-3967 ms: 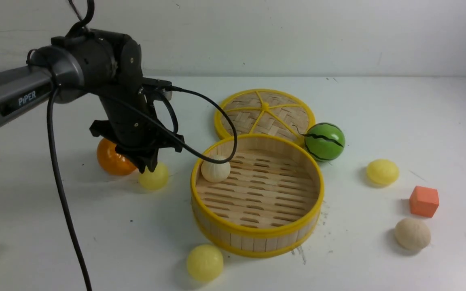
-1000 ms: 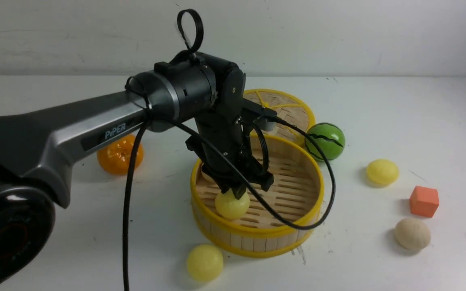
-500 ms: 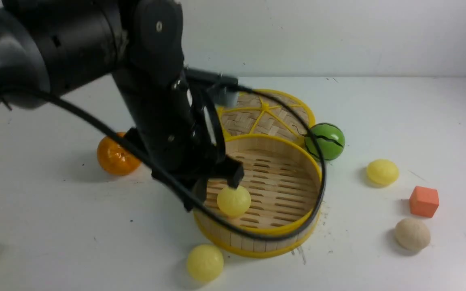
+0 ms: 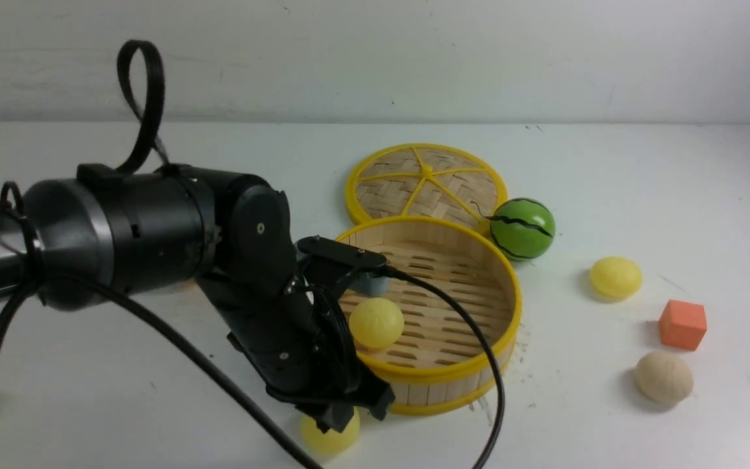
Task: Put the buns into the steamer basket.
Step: Use the left arm to grab a steamed stuffed bun
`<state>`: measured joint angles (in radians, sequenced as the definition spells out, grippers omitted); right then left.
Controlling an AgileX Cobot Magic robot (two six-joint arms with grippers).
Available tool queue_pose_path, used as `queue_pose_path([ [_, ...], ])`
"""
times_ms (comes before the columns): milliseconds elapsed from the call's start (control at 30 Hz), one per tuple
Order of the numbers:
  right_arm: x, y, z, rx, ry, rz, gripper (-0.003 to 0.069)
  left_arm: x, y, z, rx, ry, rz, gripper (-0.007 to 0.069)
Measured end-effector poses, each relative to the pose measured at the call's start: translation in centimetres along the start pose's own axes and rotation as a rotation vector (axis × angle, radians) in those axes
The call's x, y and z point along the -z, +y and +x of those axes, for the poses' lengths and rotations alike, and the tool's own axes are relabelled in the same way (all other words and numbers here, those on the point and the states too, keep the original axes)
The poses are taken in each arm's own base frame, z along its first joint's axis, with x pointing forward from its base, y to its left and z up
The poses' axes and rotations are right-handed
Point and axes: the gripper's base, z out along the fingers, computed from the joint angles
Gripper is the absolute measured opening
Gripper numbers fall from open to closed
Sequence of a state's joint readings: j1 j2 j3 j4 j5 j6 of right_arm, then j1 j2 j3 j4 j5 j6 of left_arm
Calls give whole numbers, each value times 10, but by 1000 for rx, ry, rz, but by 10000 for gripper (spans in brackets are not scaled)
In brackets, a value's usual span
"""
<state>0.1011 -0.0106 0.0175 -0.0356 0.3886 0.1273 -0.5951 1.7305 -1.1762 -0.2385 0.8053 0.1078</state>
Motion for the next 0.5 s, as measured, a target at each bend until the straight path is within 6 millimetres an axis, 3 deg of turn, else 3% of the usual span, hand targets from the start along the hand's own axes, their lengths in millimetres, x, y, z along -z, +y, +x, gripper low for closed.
queue_pose_path([
  [200, 0, 0, 0, 0, 0, 0, 239, -9, 7, -6, -56, -44, -66, 239],
  [500, 0, 0, 0, 0, 0, 0, 239, -27, 11, -8, -59, -32, -78, 251],
])
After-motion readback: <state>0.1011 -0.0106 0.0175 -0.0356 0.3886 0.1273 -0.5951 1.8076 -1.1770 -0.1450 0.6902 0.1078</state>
